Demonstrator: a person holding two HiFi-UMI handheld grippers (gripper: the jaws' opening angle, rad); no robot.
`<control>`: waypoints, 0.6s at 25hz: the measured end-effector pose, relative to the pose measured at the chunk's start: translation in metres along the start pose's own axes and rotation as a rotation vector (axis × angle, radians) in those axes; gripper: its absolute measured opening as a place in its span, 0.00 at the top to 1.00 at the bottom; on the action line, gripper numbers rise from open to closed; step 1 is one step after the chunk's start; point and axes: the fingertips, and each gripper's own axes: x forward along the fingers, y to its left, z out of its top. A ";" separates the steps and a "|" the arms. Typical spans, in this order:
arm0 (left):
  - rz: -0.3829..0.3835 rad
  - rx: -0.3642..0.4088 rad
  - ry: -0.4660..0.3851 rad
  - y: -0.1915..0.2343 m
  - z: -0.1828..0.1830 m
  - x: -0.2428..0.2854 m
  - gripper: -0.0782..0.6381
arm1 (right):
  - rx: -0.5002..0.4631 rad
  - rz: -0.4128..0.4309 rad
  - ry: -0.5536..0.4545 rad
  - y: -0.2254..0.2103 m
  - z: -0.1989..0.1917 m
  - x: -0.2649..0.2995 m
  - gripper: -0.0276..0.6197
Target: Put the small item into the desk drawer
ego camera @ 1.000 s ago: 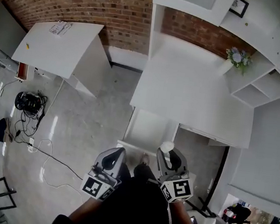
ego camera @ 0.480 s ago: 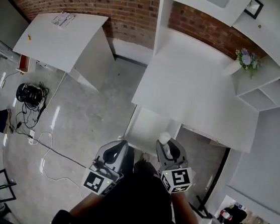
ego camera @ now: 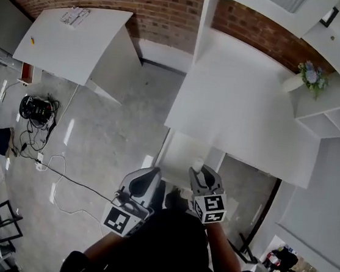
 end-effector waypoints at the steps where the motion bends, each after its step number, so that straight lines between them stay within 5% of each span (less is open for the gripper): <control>1: -0.001 -0.006 0.005 0.004 -0.002 0.002 0.86 | 0.005 -0.002 0.019 -0.002 -0.007 0.007 0.74; 15: -0.036 -0.038 0.067 0.032 -0.033 0.036 0.86 | 0.048 0.027 0.249 -0.013 -0.081 0.082 0.74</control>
